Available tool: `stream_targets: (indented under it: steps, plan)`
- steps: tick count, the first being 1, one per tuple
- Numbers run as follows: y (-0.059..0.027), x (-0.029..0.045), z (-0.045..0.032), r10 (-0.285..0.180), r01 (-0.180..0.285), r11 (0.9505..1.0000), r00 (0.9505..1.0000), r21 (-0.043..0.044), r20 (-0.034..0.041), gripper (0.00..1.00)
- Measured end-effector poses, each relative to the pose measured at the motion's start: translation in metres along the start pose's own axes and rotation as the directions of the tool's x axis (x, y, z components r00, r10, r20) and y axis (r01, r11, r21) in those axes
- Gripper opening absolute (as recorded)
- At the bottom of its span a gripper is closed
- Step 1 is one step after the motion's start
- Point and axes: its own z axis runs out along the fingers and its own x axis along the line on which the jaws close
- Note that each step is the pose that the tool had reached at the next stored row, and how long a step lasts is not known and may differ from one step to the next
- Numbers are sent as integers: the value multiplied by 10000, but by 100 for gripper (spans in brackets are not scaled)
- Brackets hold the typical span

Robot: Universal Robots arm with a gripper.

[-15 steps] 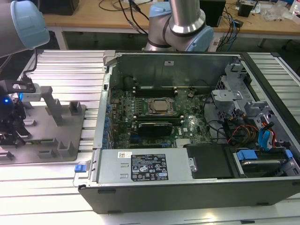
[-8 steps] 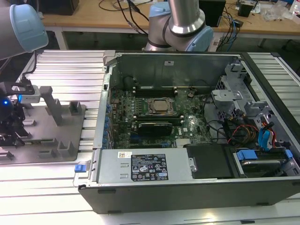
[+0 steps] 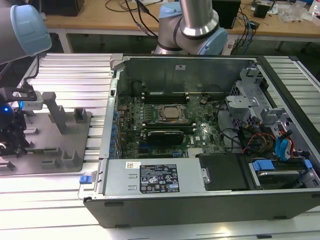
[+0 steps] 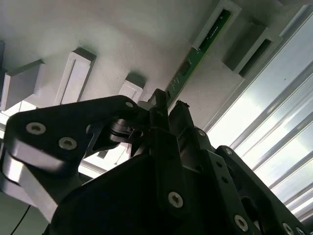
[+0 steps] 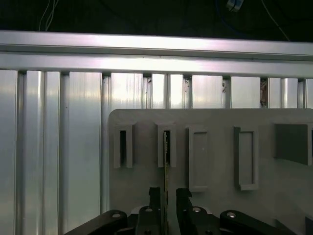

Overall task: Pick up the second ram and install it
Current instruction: 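Pick up the second ram and move it above second insertion slot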

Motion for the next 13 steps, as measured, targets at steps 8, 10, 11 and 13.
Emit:
stream_targets:
  steps: [8, 10, 11, 13]
  plan:
    - [0, 8, 2, 1, -1, 10000, 10000, 2, 1, 16]
    - [0, 9, 1, 0, 0, 10000, 10000, 1, 0, 16]
    - [0, 9, 1, 0, 0, 10000, 10000, 0, 0, 16]
    - [0, 10, 1, 0, 0, 10000, 10000, 0, 0, 14]
